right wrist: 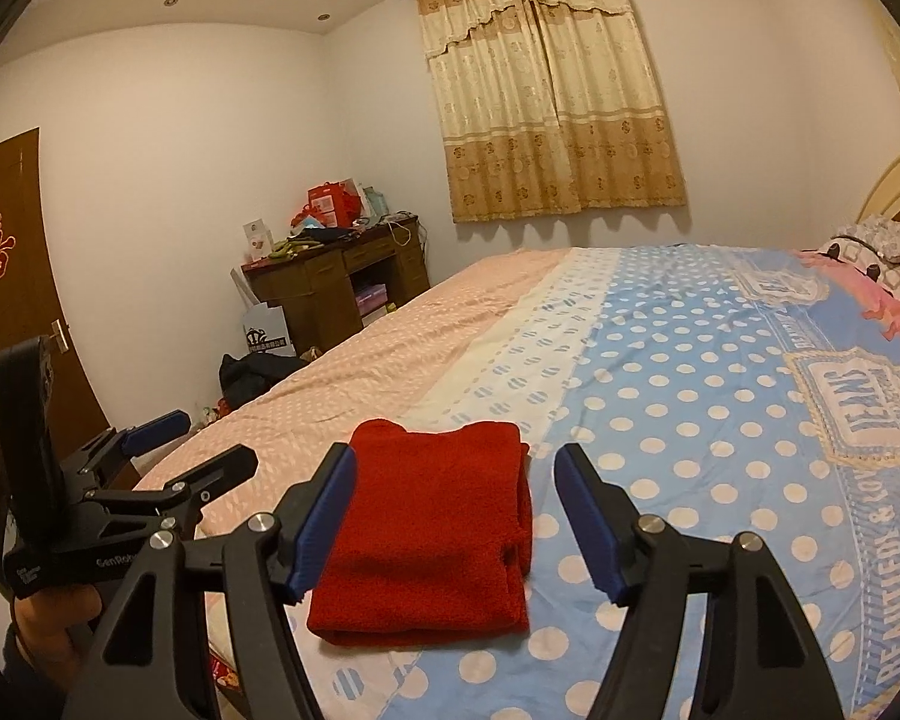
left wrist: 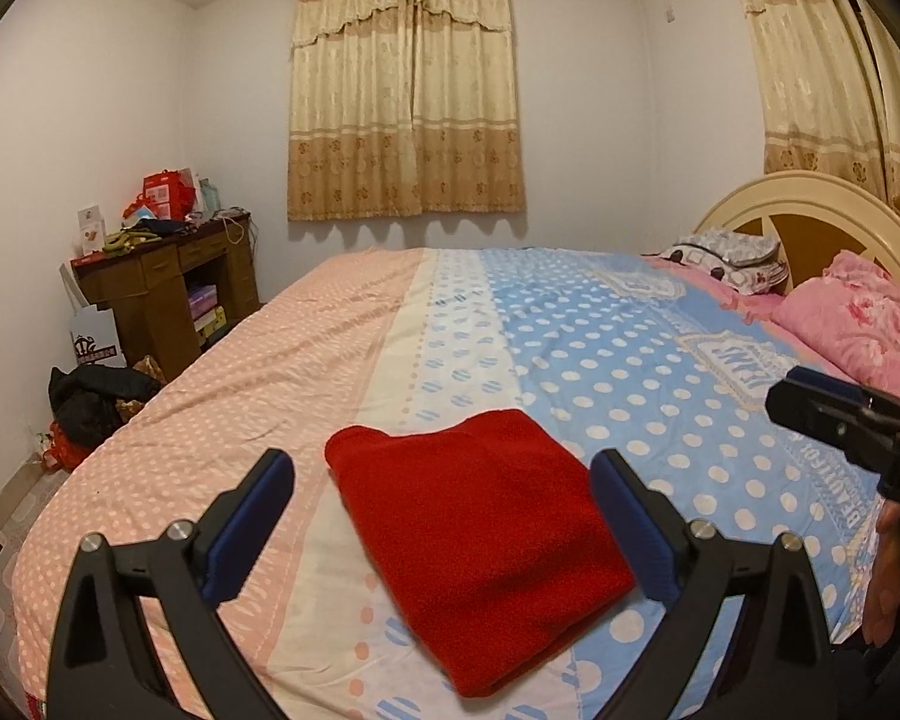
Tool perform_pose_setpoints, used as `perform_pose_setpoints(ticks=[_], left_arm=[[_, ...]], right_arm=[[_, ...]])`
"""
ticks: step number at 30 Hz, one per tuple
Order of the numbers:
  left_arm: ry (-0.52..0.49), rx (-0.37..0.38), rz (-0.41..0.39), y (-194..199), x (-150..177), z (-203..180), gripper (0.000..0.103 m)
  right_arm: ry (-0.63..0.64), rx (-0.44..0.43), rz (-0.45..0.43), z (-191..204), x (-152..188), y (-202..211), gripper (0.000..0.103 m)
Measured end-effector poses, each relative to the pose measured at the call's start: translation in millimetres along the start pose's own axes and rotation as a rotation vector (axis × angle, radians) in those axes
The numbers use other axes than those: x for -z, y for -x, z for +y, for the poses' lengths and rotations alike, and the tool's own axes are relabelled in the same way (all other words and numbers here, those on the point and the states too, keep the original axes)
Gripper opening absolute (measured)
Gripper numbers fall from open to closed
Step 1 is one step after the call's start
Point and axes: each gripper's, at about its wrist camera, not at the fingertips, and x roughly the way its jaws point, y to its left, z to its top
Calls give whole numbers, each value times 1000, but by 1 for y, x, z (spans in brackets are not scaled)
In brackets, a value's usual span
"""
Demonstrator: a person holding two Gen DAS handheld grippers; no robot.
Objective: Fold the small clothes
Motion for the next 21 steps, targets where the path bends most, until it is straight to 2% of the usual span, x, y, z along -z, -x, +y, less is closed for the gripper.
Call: perform_pose_setpoints(ticks=[21], left_arm=[[9, -9, 13, 2, 2, 5, 103]], right_arm=[[15, -5, -12, 2, -2, 5, 69]])
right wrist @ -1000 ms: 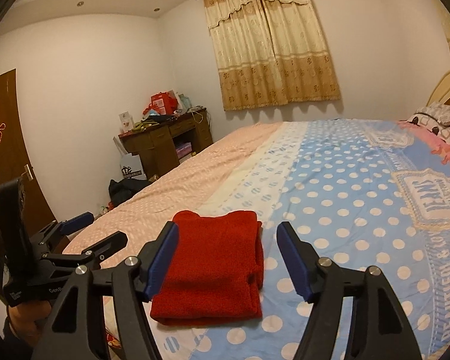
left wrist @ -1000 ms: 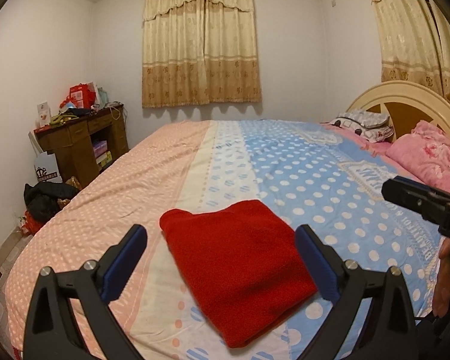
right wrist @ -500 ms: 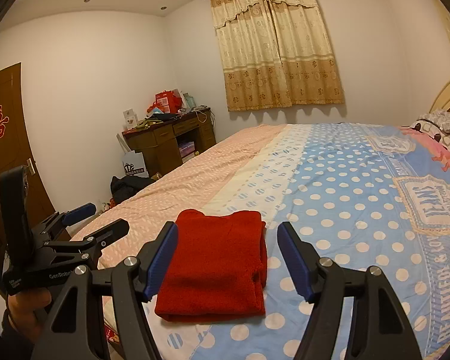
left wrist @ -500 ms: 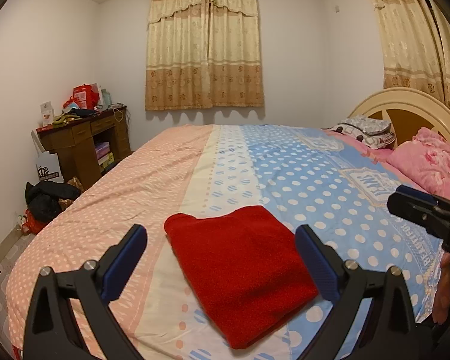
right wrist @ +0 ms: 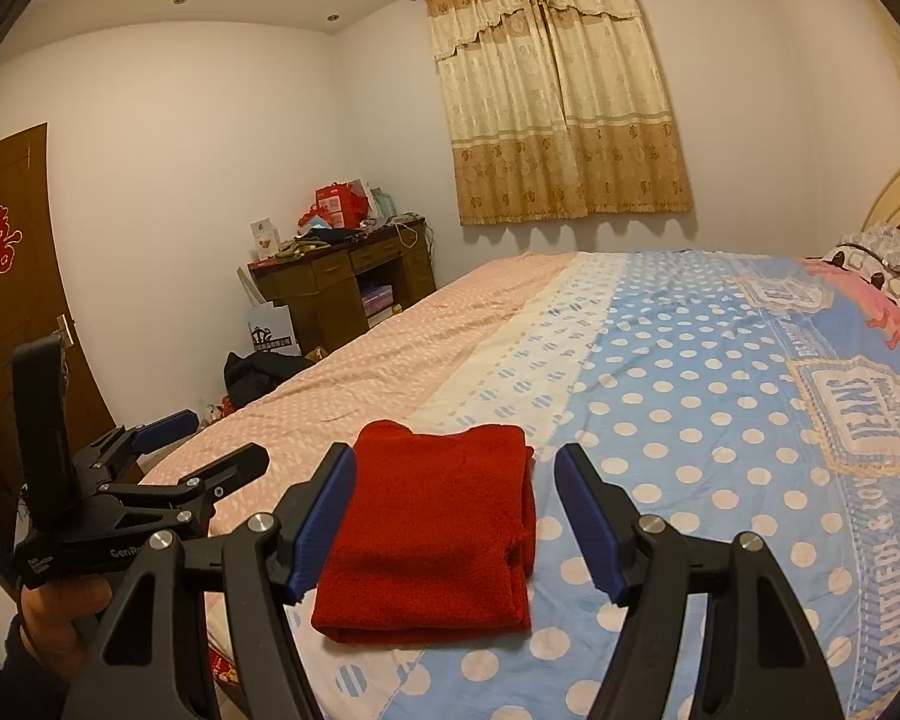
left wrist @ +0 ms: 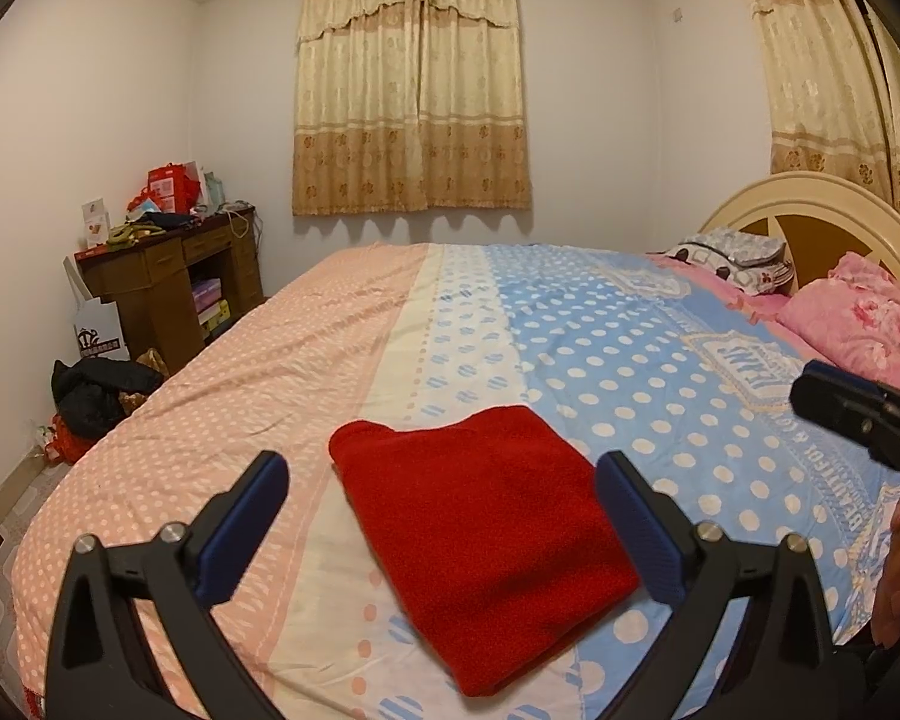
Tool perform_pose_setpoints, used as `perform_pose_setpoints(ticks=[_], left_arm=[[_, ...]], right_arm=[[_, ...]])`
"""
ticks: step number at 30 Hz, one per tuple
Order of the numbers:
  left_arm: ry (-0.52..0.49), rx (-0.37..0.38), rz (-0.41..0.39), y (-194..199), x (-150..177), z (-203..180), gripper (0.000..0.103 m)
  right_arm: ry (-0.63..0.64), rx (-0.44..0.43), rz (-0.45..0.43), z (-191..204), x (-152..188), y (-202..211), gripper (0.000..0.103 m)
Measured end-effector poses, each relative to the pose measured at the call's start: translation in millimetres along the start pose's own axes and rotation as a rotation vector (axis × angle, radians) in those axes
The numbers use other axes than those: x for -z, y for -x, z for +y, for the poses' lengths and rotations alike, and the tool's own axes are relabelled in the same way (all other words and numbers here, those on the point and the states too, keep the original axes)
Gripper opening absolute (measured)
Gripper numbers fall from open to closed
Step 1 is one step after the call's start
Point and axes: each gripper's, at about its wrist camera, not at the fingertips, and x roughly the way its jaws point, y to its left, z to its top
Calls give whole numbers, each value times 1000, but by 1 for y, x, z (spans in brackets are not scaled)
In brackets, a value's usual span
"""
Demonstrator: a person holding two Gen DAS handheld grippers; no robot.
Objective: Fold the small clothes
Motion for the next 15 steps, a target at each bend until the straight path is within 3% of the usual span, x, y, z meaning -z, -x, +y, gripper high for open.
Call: perform_pose_setpoints(ticks=[15], left_arm=[[36, -60, -26, 11, -6, 14, 103]], right_arm=[[5, 5, -51, 3, -3, 11, 69]])
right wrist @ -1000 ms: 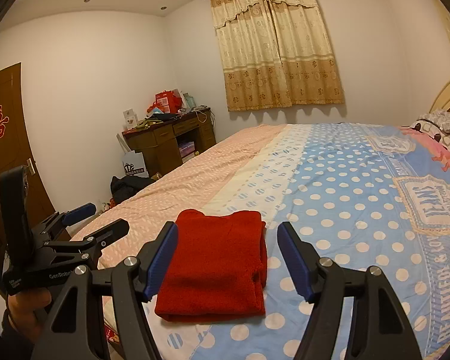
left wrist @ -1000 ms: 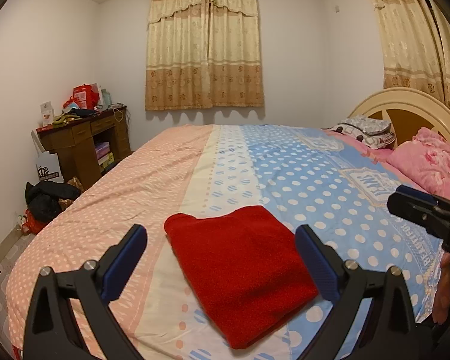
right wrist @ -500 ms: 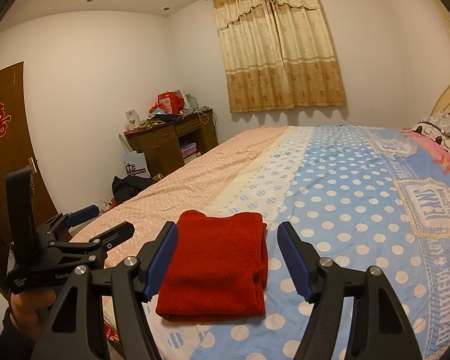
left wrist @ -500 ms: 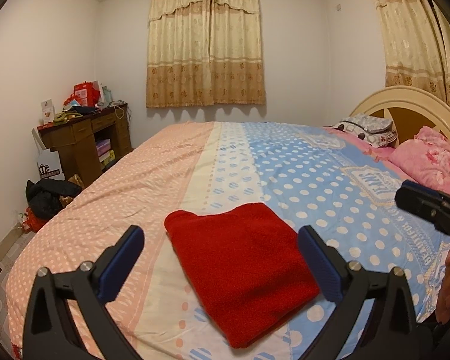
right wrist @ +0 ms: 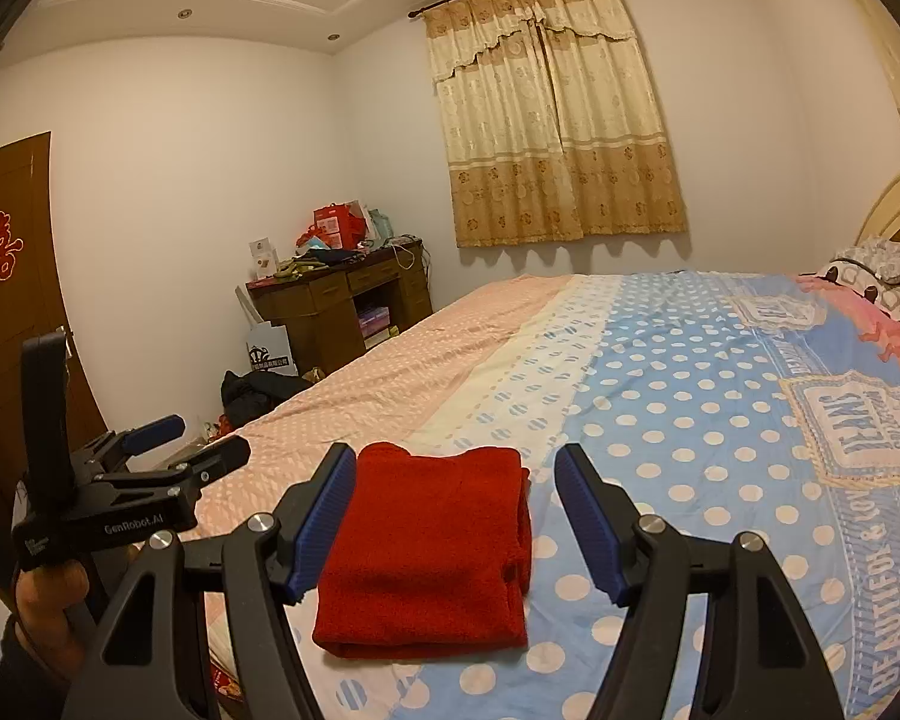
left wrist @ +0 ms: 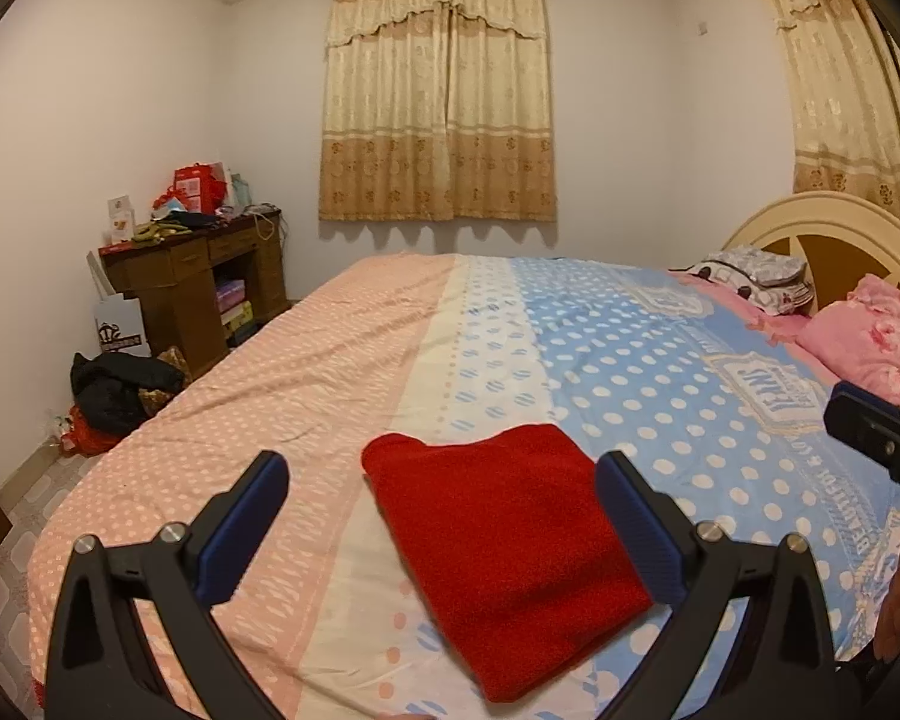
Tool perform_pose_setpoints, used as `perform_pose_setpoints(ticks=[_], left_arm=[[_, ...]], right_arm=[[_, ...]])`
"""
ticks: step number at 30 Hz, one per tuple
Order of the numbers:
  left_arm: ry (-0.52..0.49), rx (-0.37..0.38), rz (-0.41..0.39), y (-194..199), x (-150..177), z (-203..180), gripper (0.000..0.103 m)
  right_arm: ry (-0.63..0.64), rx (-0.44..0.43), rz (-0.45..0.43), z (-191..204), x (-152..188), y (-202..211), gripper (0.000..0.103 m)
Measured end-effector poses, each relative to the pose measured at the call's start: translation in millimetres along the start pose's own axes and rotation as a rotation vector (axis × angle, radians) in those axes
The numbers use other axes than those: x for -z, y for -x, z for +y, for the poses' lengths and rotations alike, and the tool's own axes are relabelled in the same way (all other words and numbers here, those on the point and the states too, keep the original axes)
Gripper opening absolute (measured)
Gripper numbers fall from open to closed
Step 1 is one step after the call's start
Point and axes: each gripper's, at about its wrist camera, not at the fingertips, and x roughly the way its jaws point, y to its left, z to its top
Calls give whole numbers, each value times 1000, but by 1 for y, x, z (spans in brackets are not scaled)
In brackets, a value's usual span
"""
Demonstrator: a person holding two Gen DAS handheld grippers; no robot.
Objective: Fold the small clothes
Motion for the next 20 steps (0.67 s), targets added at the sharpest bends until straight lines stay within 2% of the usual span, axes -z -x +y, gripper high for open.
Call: perform_pose_setpoints(ticks=[9, 20], left_arm=[[-6, -10, 9, -4, -1, 0, 103], [-18, -2, -18, -3, 0, -3, 103]], right_arm=[[17, -8, 8, 3, 1, -1, 69], [20, -9, 30, 3, 6, -5, 69]])
